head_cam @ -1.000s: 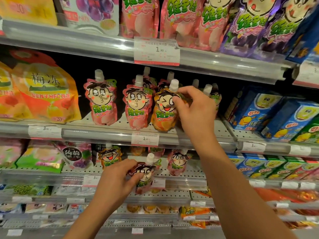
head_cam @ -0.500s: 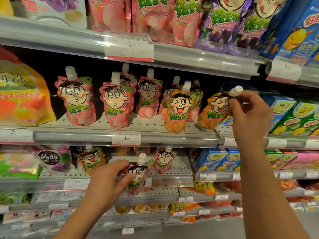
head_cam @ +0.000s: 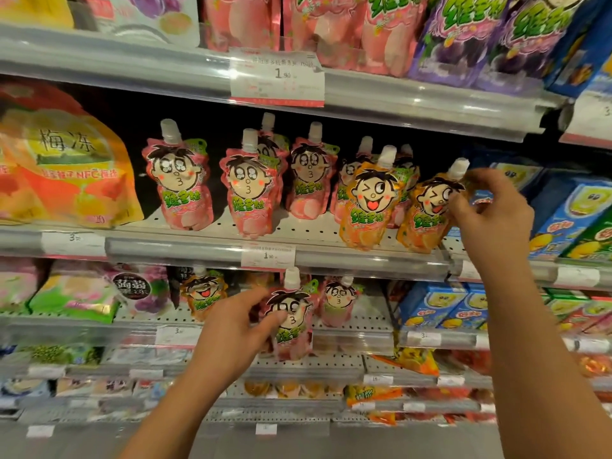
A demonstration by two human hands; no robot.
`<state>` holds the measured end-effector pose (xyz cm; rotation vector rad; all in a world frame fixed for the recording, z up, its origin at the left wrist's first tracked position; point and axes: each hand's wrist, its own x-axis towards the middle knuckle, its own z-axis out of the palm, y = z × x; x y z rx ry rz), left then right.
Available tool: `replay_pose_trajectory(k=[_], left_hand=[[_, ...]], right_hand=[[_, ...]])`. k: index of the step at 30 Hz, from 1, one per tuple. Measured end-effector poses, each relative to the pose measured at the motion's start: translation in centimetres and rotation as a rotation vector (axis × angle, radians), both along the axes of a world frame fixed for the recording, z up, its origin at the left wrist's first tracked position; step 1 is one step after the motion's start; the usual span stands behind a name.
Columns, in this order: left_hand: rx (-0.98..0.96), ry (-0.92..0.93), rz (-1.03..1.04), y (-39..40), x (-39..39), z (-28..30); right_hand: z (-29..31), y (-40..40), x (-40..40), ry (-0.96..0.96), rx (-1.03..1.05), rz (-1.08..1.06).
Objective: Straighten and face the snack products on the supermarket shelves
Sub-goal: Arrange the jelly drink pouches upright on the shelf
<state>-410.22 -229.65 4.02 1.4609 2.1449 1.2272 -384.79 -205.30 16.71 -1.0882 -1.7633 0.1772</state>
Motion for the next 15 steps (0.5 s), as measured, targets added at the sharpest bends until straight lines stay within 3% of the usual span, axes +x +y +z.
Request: replay_pose_trajectory(k=[6, 8, 11, 15], left_hand=[[0.024, 0.034, -0.008, 0.7, 0.2, 0.9], [0.04, 0.035, -0.01, 1.0, 0.2, 1.2], [0.082, 0.065, -0.042, 1.6, 0.6, 1.9], [0.137, 0.05, -0.111, 2.3, 1.2, 2.7]], right_hand=[[-3.3, -4.6, 0.4, 0.045, 0.225, -0.14], [-3.9, -7.4, -0.7, 0.016, 0.079, 0.032], [-4.4, -10.6, -3.7, -0.105, -0.345, 0.439], [-5.2, -12.1, -6.8, -0.257, -0.385, 0.649]])
